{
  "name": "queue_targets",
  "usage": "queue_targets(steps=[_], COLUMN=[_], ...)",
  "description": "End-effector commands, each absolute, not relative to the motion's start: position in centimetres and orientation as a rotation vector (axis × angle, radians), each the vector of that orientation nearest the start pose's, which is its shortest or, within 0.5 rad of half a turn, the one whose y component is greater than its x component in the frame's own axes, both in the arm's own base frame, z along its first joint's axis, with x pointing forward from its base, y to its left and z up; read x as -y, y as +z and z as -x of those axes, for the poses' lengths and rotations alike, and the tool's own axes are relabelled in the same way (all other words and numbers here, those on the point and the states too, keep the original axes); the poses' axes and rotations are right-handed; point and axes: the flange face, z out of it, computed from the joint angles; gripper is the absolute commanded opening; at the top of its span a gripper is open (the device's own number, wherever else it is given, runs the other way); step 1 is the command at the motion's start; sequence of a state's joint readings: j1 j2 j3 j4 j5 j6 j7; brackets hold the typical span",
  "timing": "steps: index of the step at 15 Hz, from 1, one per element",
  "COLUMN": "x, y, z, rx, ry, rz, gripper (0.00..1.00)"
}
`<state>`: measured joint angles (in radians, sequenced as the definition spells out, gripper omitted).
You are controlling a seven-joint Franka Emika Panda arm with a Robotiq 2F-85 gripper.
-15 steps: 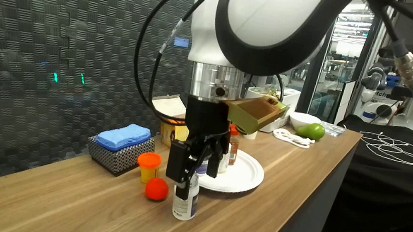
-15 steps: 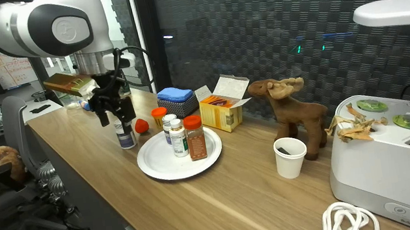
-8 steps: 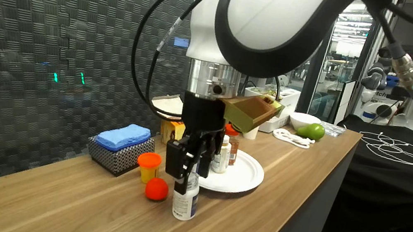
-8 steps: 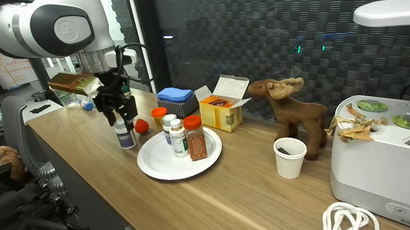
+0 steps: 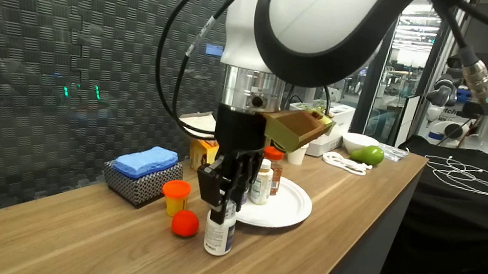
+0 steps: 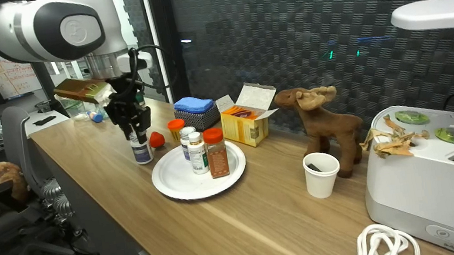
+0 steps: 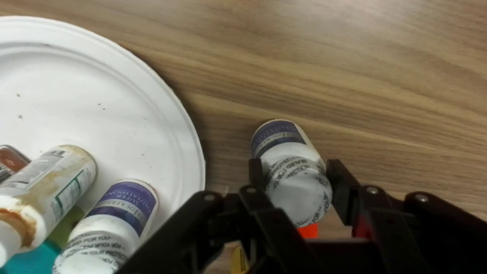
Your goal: Pick up all the objects surrounding the white plate and arrange them on the plate
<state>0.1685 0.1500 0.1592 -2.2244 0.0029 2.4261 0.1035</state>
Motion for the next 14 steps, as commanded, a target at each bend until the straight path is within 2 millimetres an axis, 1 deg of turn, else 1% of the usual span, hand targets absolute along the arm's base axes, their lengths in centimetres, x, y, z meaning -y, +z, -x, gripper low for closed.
queue_targets(steps=[1, 3, 6, 7, 9, 11, 14], x=[-16.4, -15.0, -12.0, -11.1, -9.0, -7.3, -5.3], y=[33.9, 35.7, 38.8, 39.6, 40.4, 40.1, 38.8], z=[-52.3, -52.3, -51.8, -51.7, -51.2, -50.8, -50.2], rx=[0.333, 0.29, 0.199, 0.171, 0.104, 0.058, -0.001], ry=[-0.096, -0.098, -0.112, -0.119, -0.106, -0.062, -0.031], rz=[3.093, 3.101, 3.12, 3.13, 3.143, 3.127, 3.128], gripper=[0.2, 0.2, 0.2, 0.2, 0.2, 0.2, 0.2])
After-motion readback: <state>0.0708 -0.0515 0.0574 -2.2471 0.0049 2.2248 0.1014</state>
